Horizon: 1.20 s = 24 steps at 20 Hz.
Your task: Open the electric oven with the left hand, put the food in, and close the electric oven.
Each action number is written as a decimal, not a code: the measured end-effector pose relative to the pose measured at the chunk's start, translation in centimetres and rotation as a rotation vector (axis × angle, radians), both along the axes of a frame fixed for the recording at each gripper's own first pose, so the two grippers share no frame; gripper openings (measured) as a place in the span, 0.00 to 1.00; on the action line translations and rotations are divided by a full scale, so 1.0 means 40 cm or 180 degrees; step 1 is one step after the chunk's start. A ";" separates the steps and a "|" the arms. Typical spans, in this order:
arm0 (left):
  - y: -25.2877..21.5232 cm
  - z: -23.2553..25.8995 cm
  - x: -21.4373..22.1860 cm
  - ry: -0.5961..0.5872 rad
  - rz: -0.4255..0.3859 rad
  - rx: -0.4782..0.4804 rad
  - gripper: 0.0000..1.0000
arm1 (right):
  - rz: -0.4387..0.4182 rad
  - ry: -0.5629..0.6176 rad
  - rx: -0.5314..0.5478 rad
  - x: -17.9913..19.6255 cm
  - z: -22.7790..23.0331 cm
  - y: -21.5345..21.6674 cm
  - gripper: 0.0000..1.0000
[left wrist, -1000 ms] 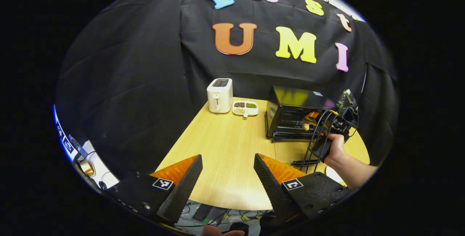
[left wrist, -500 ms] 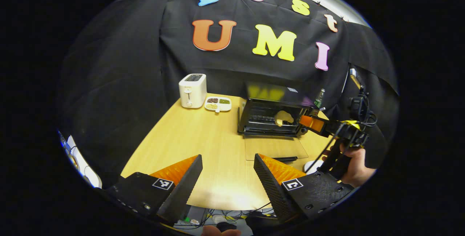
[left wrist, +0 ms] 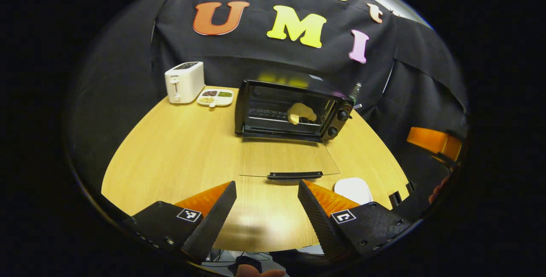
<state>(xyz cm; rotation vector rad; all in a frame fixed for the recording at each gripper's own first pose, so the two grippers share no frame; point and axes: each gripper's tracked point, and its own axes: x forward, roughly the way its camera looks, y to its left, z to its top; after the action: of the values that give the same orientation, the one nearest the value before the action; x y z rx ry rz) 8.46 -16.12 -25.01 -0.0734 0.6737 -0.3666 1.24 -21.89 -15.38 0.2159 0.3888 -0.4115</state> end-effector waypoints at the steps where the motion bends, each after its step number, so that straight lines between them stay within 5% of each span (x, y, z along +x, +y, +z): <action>1: -0.028 -0.025 -0.006 0.0048 -0.0048 0.0012 0.95 | -0.0048 0.0017 -0.0029 -0.017 0.003 -0.016 0.96; 13: -0.222 -0.278 0.060 0.0488 -0.0033 0.0168 0.95 | -0.0213 0.0516 -0.0421 -0.117 -0.037 -0.158 0.96; 20: -0.235 -0.318 0.107 0.0448 0.0103 0.0497 0.95 | -0.0007 0.0621 -0.0497 -0.079 -0.067 -0.162 0.99; 22: -0.235 -0.317 0.108 0.0419 0.0106 0.0546 0.93 | 0.0021 0.0612 -0.0526 -0.066 -0.064 -0.170 1.00; 23: -0.236 -0.310 0.111 0.0377 0.0102 0.0547 0.82 | 0.0020 0.0609 -0.0521 -0.062 -0.061 -0.175 1.00; 24: -0.235 -0.303 0.110 0.0354 0.0096 0.0564 0.93 | 0.0024 0.0600 -0.0506 -0.058 -0.059 -0.179 1.00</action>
<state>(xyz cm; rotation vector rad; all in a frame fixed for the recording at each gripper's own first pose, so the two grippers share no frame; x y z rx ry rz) 12.87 -25.52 -37.14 0.0650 0.8118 -0.2739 -1.08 -29.06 -17.72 0.0204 0.5392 -0.4547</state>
